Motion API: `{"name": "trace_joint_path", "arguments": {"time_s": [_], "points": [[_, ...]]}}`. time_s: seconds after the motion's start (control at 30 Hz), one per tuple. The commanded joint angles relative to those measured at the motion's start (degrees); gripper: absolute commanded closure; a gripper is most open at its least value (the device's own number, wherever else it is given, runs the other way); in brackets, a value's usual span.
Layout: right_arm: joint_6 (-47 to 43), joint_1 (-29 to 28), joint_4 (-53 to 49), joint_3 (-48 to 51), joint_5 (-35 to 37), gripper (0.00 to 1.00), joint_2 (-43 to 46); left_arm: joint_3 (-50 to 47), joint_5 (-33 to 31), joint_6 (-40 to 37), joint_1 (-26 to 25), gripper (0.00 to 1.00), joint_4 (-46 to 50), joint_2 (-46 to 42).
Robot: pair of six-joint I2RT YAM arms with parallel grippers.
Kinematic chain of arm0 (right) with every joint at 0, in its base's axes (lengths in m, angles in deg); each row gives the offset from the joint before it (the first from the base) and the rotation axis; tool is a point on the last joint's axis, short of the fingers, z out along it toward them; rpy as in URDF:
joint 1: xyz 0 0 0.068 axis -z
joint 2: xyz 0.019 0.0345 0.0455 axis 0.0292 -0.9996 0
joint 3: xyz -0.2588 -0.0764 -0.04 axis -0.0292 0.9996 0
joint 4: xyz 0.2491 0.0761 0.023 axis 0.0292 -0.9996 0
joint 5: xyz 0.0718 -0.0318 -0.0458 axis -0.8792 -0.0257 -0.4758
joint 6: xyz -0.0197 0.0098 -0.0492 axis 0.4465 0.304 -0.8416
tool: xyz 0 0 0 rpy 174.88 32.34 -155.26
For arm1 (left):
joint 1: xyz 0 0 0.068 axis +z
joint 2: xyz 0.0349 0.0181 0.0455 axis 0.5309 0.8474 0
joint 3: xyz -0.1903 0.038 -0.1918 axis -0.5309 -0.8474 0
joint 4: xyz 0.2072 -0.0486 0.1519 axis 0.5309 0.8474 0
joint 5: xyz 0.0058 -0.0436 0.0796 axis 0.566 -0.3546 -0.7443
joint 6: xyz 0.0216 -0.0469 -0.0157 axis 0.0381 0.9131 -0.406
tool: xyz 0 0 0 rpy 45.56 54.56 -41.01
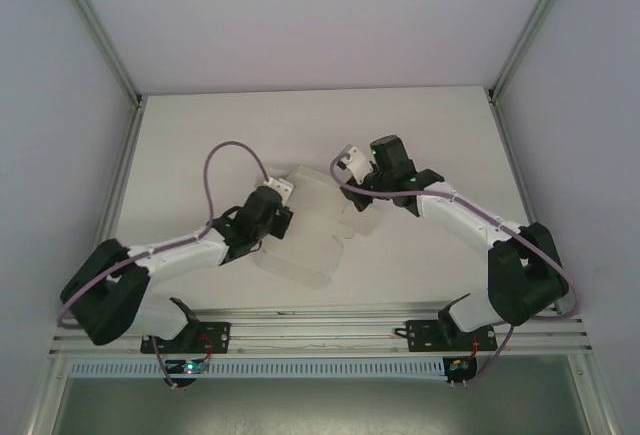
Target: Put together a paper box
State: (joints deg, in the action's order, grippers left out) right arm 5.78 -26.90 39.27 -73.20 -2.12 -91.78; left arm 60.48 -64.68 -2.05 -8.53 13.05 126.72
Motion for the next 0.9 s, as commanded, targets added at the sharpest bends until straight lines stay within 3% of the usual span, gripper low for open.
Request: {"name": "trace_joint_path", "arguments": {"time_s": [0.0,0.13,0.33,0.47,0.57,0.7,0.8,0.87], "points": [[-4.1,-2.0,3.1,1.2,2.5,1.0,2.9,2.0,-5.1,-5.0,-6.0,1.0,-3.1,4.2],[-10.2,-5.3,4.0,3.6,8.1,1.0,4.9,3.6,-7.1,-4.6,-9.6,1.0,-8.6,8.7],[-16.6,-8.5,7.9,7.1,16.2,1.0,5.7,5.6,-14.8,-2.0,-13.2,1.0,-16.5,14.9],[-20.1,-8.9,11.7,9.8,17.2,1.0,5.8,7.0,-18.2,0.3,-14.5,1.0,-19.6,19.4],[-21.2,-8.9,13.1,10.8,18.6,1.0,5.6,5.9,-16.5,2.7,-14.6,1.0,-21.8,19.1],[-22.5,-8.9,13.2,10.9,20.2,1.0,5.7,3.7,-16.2,3.7,-14.6,0.74,-20.9,14.6],[-22.8,-8.9,13.9,11.2,20.1,1.0,5.6,3.4,-17.4,4.9,-14.5,0.69,-16.2,10.7],[-23.2,-8.9,14.6,11.4,20.0,1.0,5.3,3.4,-17.5,5.2,-14.5,0.61,-12.6,8.2]]}}
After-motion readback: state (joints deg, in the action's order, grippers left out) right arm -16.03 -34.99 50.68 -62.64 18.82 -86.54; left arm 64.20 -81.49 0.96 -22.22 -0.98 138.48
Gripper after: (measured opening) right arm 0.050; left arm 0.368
